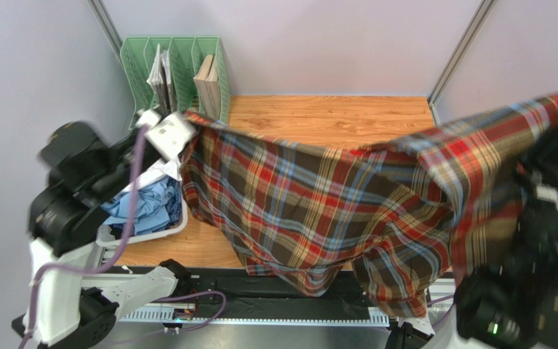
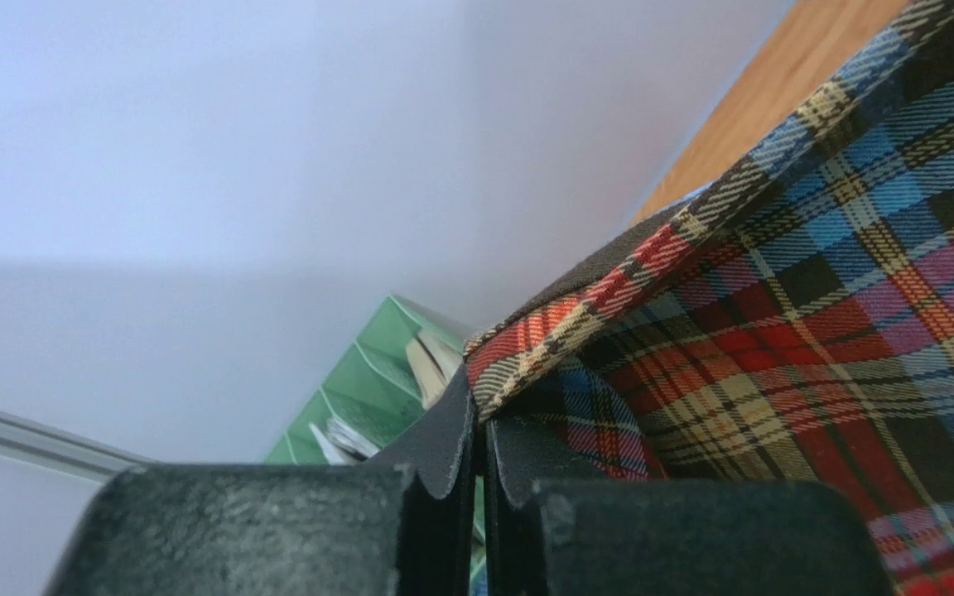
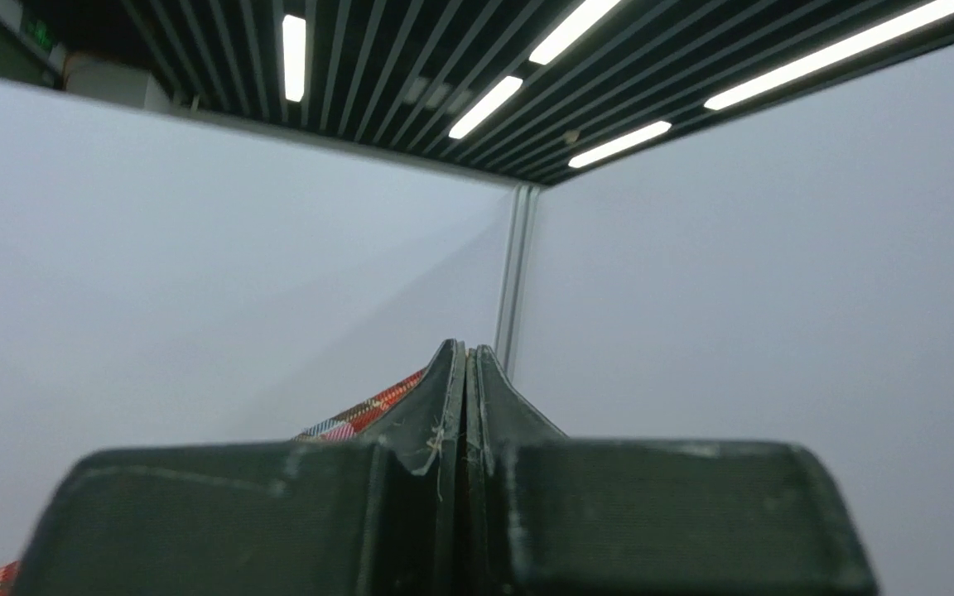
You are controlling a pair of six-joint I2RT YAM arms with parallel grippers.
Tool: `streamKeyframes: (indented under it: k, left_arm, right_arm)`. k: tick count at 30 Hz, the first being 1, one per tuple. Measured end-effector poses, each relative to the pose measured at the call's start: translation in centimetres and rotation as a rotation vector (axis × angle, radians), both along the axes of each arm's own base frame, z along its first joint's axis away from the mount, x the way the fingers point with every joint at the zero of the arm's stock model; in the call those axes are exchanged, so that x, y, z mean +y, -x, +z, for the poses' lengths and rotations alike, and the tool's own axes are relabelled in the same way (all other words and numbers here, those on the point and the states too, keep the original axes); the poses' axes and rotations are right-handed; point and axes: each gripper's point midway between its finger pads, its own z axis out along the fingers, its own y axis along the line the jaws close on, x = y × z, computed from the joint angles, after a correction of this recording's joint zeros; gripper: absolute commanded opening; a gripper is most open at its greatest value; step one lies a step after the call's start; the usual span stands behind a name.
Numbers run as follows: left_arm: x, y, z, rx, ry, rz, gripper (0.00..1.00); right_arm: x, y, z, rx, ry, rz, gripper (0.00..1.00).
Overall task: Fold and stack the long sleeve shirts
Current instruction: Flatten the shirt out
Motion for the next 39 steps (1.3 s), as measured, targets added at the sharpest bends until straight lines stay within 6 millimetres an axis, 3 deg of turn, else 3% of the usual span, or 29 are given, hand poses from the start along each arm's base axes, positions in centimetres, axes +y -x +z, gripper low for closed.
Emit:
streamKeyframes:
  k: [4,7,10,13,14,15,16,17,18,20,21,24,25,26,29,30,32,35,37,39]
  left_arm:
    - [-3.6,-7.5,-5.8,0.147,-0.084,0.05,0.0]
    - [-6.6,-13.7,-11.6,0.287,-0.135,0.072,0.0]
    - [-9.2,-20.6,-18.7,0.439,-0.178,0.091,0.0]
    - [-11.1,-26.6,-25.1,0.554,-0.223,0.109,0.04]
    - [-11.8,-29.0,-26.6,0.569,-0.23,0.116,0.1]
    - [-12.6,-31.6,-28.3,0.585,-0.235,0.123,0.19]
    - [-13.2,-33.6,-29.4,0.586,-0.235,0.131,0.33]
    - [-14.0,-36.4,-30.5,0.579,-0.23,0.144,0.39]
    - [-14.3,-38.3,-31.4,0.56,-0.227,0.153,0.42]
    - [-13.7,-40.4,-34.1,0.569,-0.245,0.205,0.8]
    - [-12.8,-40.3,-35.4,0.6,-0.273,0.231,0.87]
    - [-10.3,-37.6,-38.8,0.726,-0.341,0.269,0.91]
    - [-9.2,-35.7,-39.9,0.774,-0.357,0.276,0.91]
    - [-8.4,-33.8,-40.2,0.813,-0.372,0.275,0.9]
    - [-6.6,-28.1,-38.2,0.879,-0.362,0.235,0.85]
    - [-6.5,-26.5,-36.5,0.881,-0.339,0.207,0.82]
    - [-7.1,-24.1,-33.2,0.864,-0.287,0.139,0.77]
    - [-8.1,-20.5,-30.1,0.857,-0.236,0.036,0.7]
    - [-8.5,-18.4,-30.8,0.902,-0.238,-0.009,0.68]
    - [-8.6,-16.9,-33.0,0.977,-0.258,-0.03,0.68]
  right_arm:
    - [-4.1,-12.5,-5.1,0.268,-0.024,0.058,0.0]
    - [-7.3,-23.3,-11.3,0.5,-0.073,0.117,0.0]
    - [-8.9,-34.4,-20.0,0.744,-0.106,0.164,0.0]
    - [-8.1,-43.2,-28.9,0.957,-0.098,0.198,0.0]
    - [-7.5,-46.3,-32.2,1.037,-0.091,0.207,0.08]
    - [-6.9,-49.4,-34.3,1.086,-0.075,0.207,0.42]
    - [-6.6,-51.8,-36.1,1.12,-0.064,0.198,0.52]
    - [-6.0,-54.1,-38.1,1.171,-0.05,0.188,0.67]
    - [-5.5,-56.2,-39.9,1.217,-0.029,0.171,0.88]
    - [-5.0,-59.0,-41.4,1.25,0.004,0.131,0.93]
    - [-4.7,-59.2,-42.4,1.287,0.024,0.119,1.0]
    - [-4.0,-55.9,-46.0,1.473,0.066,0.13,1.0]
    - [-4.2,-53.9,-47.0,1.526,0.071,0.145,1.0]
    - [-4.7,-50.6,-48.4,1.611,0.066,0.163,1.0]
    - [-7.0,-41.5,-49.5,1.748,0.023,0.191,0.83]
    - [-7.8,-38.5,-49.4,1.778,0.006,0.191,0.68]
    - [-8.6,-34.0,-49.0,1.804,-0.02,0.19,0.54]
    - [-6.8,-29.3,-50.3,1.871,0.002,0.252,0.38]
    - [-5.6,-27.4,-52.6,1.942,0.004,0.302,0.37]
    - [-4.5,-25.9,-55.9,2.046,-0.016,0.358,0.37]
